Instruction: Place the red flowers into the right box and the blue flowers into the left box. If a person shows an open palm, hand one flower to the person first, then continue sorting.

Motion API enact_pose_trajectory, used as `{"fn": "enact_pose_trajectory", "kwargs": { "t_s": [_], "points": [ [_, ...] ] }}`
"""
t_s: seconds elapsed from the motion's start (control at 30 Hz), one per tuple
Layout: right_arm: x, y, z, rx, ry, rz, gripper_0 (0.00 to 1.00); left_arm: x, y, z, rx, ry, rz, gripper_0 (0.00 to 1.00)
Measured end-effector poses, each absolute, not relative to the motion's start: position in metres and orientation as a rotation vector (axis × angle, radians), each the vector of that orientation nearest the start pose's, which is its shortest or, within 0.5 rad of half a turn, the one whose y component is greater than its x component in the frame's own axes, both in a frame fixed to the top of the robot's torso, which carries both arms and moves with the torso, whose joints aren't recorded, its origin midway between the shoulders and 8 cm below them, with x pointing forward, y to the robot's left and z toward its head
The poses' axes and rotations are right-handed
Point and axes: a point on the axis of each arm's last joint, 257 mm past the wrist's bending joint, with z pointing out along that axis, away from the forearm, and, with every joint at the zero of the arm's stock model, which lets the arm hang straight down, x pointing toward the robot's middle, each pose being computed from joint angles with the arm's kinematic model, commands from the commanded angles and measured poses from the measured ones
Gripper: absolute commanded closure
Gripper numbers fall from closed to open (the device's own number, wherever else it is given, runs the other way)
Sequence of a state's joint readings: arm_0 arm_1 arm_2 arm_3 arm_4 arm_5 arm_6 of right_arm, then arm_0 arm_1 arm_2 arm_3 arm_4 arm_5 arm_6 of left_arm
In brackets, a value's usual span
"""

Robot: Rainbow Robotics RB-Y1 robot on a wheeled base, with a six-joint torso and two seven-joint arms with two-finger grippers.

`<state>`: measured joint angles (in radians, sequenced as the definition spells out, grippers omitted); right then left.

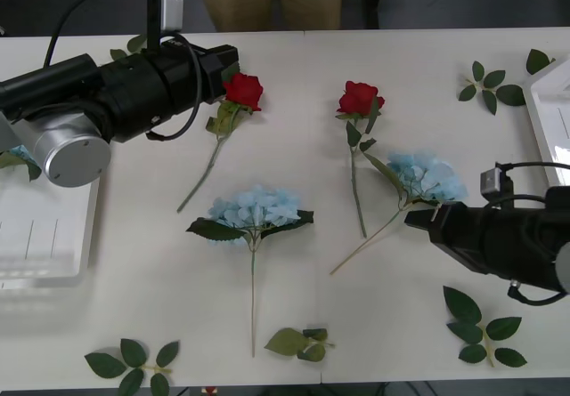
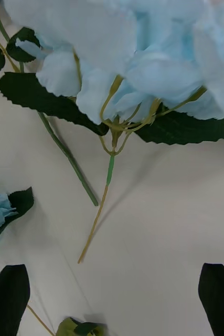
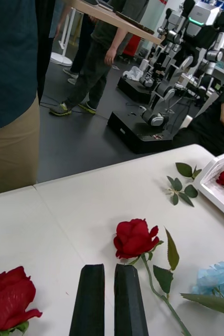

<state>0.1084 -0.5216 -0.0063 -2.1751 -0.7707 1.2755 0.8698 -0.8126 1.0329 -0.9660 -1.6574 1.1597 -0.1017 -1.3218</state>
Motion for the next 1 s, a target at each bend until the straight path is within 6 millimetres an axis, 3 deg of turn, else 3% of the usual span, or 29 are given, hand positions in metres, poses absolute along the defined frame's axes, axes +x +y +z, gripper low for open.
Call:
{"fn": "enact_pose_trajectory", "kwargs": {
  "t_s": [0.07,0.17,0.2,0.23,0.33,0.4,0.57,0.73,0.8,0.87,1.0],
  "points": [
    [0.394,-0.213,-0.274,0.592,2.447,0.658,0.06,0.566,0.085,-0.073,0.519,1.627,-0.688,0.9],
    [0.401,-0.201,-0.279,0.738,2.42,0.671,0.06,0.563,0.094,-0.118,0.525,1.804,-0.652,0.81],
    [0.404,-0.197,-0.28,0.732,2.418,0.665,0.06,0.561,0.098,-0.131,0.519,1.864,-0.647,0.66],
    [0.409,-0.194,-0.281,0.707,2.413,0.647,0.06,0.558,0.103,-0.147,0.514,1.936,-0.635,0.0],
    [0.428,-0.189,-0.286,0.64,2.393,0.577,0.06,0.548,0.134,-0.194,0.512,2.172,-0.541,0.0],
    [0.441,-0.19,-0.291,0.651,2.38,0.519,0.06,0.543,0.162,-0.211,0.491,2.31,-0.461,0.0],
    [0.467,-0.194,-0.304,0.737,2.346,0.424,0.06,0.526,0.219,-0.217,0.413,2.573,-0.319,0.0],
    [0.483,-0.202,-0.31,0.731,2.34,0.379,0.06,0.512,0.255,-0.212,0.3,2.745,-0.266,0.0],
    [0.488,-0.205,-0.312,0.733,2.33,0.376,0.13,0.509,0.265,-0.213,0.259,2.797,-0.244,0.0],
    [0.493,-0.211,-0.316,0.737,2.319,0.36,0.27,0.511,0.268,-0.212,0.209,2.824,-0.233,0.0],
    [0.502,-0.221,-0.328,0.748,2.297,0.344,0.49,0.526,0.26,-0.211,0.137,2.813,-0.213,0.0]
  ]
}}
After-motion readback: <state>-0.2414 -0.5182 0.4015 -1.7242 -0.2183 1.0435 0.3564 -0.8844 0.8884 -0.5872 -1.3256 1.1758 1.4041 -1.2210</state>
